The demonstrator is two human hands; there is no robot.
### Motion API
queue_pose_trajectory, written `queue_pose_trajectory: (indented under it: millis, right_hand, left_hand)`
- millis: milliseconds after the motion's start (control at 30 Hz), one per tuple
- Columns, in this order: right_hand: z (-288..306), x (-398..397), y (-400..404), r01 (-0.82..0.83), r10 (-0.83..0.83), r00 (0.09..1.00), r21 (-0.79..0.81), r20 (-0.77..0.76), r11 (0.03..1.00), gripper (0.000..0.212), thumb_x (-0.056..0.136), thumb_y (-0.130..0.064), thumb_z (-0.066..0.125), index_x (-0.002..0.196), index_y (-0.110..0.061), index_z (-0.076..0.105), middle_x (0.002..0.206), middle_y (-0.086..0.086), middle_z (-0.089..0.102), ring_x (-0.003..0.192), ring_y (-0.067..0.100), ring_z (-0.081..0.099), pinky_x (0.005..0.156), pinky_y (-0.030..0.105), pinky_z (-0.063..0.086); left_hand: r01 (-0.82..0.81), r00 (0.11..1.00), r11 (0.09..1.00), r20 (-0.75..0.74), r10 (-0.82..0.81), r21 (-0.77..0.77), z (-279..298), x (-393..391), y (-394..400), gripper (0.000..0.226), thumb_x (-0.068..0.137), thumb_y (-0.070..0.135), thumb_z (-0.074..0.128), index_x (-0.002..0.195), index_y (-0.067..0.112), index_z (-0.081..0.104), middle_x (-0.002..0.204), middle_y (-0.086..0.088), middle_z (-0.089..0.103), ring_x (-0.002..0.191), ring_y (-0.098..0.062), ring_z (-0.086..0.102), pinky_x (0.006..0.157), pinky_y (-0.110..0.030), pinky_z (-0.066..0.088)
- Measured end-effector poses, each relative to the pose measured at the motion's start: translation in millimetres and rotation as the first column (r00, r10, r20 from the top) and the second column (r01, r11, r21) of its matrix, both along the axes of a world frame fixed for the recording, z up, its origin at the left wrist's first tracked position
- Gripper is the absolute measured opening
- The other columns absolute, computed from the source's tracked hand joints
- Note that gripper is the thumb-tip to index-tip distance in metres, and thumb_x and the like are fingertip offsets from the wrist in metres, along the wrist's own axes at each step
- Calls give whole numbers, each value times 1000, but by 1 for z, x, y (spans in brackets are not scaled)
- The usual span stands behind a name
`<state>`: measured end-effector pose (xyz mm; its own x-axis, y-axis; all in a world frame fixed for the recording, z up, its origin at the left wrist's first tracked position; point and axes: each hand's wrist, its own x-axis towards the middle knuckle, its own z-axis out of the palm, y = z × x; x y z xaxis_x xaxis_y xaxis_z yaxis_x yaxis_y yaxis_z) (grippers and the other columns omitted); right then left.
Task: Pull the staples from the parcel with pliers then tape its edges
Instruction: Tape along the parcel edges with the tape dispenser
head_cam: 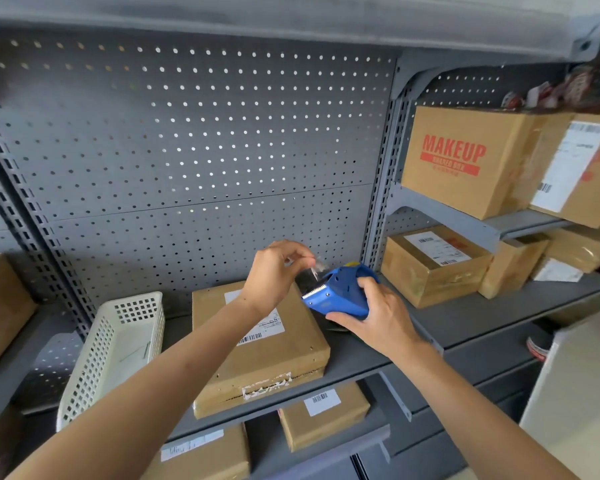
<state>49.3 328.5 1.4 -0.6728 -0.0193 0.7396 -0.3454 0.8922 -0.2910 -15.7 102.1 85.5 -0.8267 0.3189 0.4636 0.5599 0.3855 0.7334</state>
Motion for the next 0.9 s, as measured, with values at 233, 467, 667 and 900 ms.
queue_pose_trajectory:
  millis: [233, 467, 667, 900]
  right_hand:
    - [-10, 41, -1, 72, -73, 997, -71, -10, 995, 79, 81, -86, 59, 97, -9, 61, 68, -1, 64, 55, 18, 59, 47, 31, 50]
    - [-30, 71, -15, 146, -127, 986, -187, 112, 971, 71, 78, -80, 65, 95, -11, 62, 64, -6, 60, 50, 13, 54, 44, 26, 48]
    - [-47, 90, -37, 190, -112, 960, -304, 258, 934, 64, 73, -73, 71, 95, -15, 58, 63, -7, 62, 51, 13, 58, 47, 31, 50]
    - [-66, 112, -66, 323, -116, 885, -416, 450, 850, 62, 69, -79, 65, 88, -21, 54, 67, -8, 64, 61, 18, 63, 56, 40, 53]
  left_hand:
    - [150, 988, 981, 52, -145, -122, -11, 6, 15, 7, 95, 23, 71, 88, 21, 72, 88, 11, 71, 84, -3, 59, 78, -10, 44]
    - [239, 967, 952, 131, -217, -189, -30, 11, 19, 10, 92, 32, 74, 84, 29, 69, 84, 12, 73, 77, -2, 62, 76, -19, 49]
    - [241, 965, 937, 170, -202, -254, -41, 19, 13, 10, 94, 30, 72, 90, 21, 72, 84, 14, 70, 77, 3, 60, 71, -16, 44]
    - [222, 963, 895, 231, -139, -387, -56, 31, 2, 12, 97, 32, 68, 95, 20, 71, 90, 5, 71, 80, -7, 59, 71, -20, 43]
